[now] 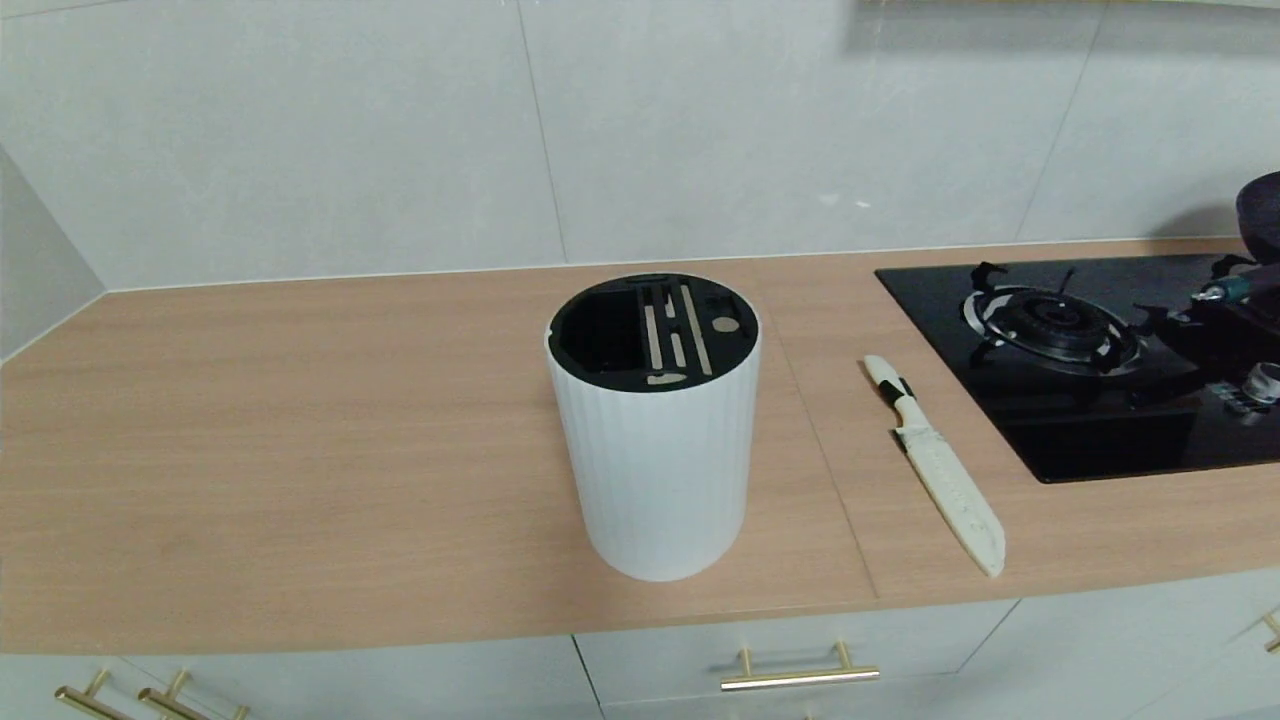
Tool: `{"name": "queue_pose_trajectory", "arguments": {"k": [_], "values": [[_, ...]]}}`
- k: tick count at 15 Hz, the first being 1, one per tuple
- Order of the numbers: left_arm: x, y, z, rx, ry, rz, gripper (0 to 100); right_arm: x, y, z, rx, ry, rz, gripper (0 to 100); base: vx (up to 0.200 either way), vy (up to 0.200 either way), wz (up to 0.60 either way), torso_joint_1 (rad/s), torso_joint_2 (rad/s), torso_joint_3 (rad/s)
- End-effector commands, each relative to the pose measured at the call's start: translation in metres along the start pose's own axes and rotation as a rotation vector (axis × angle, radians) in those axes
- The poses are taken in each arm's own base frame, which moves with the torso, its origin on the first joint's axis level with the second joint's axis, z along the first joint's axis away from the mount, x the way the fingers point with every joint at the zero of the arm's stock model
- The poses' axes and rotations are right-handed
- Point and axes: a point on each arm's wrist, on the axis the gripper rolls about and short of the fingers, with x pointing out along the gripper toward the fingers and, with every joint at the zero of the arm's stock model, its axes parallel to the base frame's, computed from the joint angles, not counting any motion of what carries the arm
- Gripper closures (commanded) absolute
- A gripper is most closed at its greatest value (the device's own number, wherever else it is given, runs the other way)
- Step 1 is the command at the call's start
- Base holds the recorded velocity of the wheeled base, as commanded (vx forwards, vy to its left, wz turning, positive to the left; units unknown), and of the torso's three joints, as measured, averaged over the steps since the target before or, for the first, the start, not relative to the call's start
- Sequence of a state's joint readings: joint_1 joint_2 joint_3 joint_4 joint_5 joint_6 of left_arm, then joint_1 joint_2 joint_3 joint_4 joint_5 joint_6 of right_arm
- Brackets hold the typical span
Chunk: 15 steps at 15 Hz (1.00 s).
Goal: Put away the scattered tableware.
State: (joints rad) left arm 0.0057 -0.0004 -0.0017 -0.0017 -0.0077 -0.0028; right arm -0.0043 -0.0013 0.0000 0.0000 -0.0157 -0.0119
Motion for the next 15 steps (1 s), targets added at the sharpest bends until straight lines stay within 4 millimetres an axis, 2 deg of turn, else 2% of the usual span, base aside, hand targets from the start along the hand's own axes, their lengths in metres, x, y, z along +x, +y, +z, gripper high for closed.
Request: {"name": "queue_pose_trajectory", "arguments": {"k": [1,10,15], "values": [[0.0,0.0,-0.0001,0.0,0.001,0.0,0,0.0001,0.0,0.0,0.0,0.001,0.0,0,0.0,0.0,0.0,0.256,-0.53,-0.286],[0.0,0.0,-0.0001,0.0,0.001,0.0,0,0.0001,0.0,0.0,0.0,0.001,0.0,0,0.0,0.0,0.0,0.281,-0.57,-0.295],[0.0,0.0,-0.0001,0.0,0.001,0.0,0,0.0001,0.0,0.0,0.0,0.001,0.0,0,0.0,0.0,0.0,0.207,-0.42,-0.213]]}}
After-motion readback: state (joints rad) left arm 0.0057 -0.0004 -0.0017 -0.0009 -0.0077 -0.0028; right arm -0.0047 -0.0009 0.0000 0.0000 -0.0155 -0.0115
